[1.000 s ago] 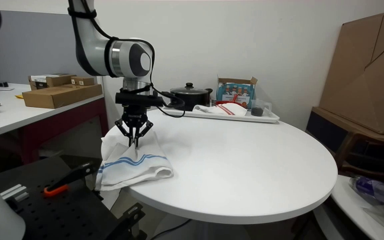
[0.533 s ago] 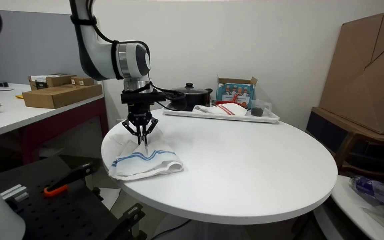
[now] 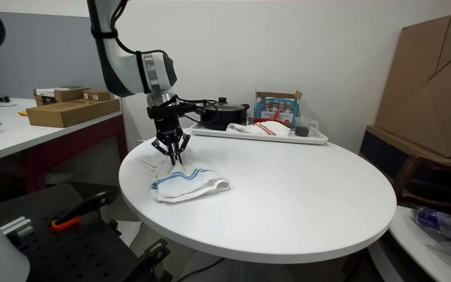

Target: Use the towel to wipe the table.

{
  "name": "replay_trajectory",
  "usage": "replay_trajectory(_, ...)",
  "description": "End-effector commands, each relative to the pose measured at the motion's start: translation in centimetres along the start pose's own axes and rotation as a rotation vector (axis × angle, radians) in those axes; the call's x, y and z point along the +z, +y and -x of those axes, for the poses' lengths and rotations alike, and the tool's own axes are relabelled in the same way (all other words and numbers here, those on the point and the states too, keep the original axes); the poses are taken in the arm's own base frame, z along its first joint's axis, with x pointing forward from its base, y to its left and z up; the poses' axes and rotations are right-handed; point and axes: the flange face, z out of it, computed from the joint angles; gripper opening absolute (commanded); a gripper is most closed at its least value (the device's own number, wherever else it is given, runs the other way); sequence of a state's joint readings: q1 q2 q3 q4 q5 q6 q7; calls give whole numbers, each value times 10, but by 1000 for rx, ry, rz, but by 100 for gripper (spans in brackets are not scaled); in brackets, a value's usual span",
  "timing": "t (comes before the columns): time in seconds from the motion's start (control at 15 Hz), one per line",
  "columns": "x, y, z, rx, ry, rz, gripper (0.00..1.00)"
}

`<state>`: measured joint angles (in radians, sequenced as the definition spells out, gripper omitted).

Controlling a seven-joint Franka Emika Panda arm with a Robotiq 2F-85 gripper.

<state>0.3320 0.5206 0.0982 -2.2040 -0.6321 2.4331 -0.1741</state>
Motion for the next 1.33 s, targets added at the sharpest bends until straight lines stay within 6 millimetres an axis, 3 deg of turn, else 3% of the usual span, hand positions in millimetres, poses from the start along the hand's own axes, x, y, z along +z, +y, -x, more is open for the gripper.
replay_trajectory(0.0,47,8,-37,-23,14,31,1)
replay_trajectory(0.33,49,28,-50,-59,18,95,1)
replay_trajectory(0.6,67,51,-28,-81,-15,146,1)
replay_trajectory(0.87,78,92,14,26,-74,142,1)
replay_trajectory(1.27,110,198,114,321,-83,15,1)
